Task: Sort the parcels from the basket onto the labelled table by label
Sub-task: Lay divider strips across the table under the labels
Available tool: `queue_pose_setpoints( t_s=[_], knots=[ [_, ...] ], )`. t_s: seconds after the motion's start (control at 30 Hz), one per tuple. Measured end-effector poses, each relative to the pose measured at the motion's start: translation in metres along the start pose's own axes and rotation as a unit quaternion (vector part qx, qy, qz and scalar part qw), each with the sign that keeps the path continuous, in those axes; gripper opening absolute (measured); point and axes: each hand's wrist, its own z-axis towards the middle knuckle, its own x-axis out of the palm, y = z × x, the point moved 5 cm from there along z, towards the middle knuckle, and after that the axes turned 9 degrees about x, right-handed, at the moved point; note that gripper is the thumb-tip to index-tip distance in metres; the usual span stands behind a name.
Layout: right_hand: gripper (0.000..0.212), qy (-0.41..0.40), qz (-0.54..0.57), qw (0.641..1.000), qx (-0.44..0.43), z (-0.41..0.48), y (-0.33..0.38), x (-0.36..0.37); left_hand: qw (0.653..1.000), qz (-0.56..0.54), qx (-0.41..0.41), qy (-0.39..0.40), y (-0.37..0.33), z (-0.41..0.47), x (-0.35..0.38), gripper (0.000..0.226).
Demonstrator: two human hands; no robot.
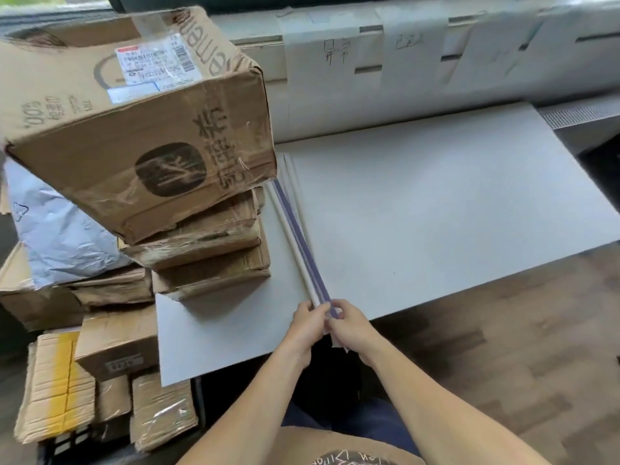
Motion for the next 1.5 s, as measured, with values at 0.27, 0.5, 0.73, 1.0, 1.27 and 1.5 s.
queue_pose_setpoints(
  t_s=[0.27, 0.5, 0.73, 1.0, 1.27, 1.5],
  knots=[
    [0.035, 0.043, -0.009, 0.999, -0.022, 0.007, -0.019, -0.046, 0.999, 0.013, -0.023, -0.036, -0.003, -0.007, 0.064, 0.03],
    [0.022, 0.021, -0.115, 0.99, -0.075, 0.02, -0.072, -0.18, 0.987, 0.156, 0.017, 0.016, -0.013, -0.034, 0.194, 0.029],
    [0.032, -0.017, -0.082, 0.983, -0.162, -0.011, -0.102, -0.275, 0.989, 0.136, 0.056, -0.006, -0.042, -0.034, 0.294, 0.047],
    [0.024, -0.023, 0.111, 0.983, -0.144, -0.012, -0.121, -0.333, 0.985, 0.106, 0.126, 0.048, -0.061, -0.005, 0.353, 0.034],
    [0.049, -0.174, 0.057, 0.983, -0.017, 0.027, -0.127, -0.417, 0.994, 0.035, 0.084, 0.058, -0.097, 0.039, 0.4, 0.036],
    [0.05, -0.254, 0.048, 0.965, 0.05, 0.053, -0.146, -0.485, 0.998, 0.033, 0.047, 0.0, -0.108, 0.077, 0.421, 0.021]
  ],
)
